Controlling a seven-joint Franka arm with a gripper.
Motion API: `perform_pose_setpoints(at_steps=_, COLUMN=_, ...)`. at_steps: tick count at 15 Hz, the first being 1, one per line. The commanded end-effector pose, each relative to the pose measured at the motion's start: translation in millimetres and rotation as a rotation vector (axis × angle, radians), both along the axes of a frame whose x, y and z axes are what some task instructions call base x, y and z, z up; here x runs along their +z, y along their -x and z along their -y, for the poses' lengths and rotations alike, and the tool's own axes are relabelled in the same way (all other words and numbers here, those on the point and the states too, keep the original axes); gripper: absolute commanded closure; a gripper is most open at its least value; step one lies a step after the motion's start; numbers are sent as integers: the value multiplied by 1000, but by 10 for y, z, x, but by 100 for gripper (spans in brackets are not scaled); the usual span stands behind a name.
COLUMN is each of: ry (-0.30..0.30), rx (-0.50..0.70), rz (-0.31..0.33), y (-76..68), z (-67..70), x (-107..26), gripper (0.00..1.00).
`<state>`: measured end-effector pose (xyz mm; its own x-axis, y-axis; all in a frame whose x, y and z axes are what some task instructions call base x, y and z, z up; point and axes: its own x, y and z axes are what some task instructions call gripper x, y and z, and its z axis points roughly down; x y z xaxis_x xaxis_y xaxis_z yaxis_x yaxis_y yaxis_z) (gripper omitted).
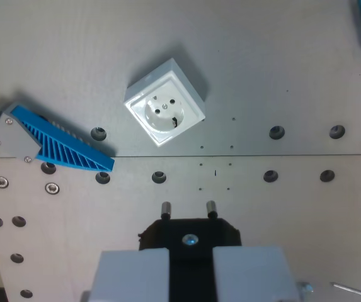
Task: Move above the white socket
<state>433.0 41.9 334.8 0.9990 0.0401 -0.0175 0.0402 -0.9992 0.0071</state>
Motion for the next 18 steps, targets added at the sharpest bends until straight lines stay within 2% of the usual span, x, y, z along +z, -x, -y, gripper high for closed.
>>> perform_pose_setpoints(at_steps=1, ry=-5, rx=91, rz=69, y=54, z=0, x=-120, gripper=100)
perform_pose_setpoints(at_steps=6, ry=-2, rx=160, rz=89, y=96, z=-13, x=-307, gripper=100)
perform_pose_setpoints(at_steps=18, ry=9, rx=363, rz=61, y=199, z=-66, x=-880, gripper=100)
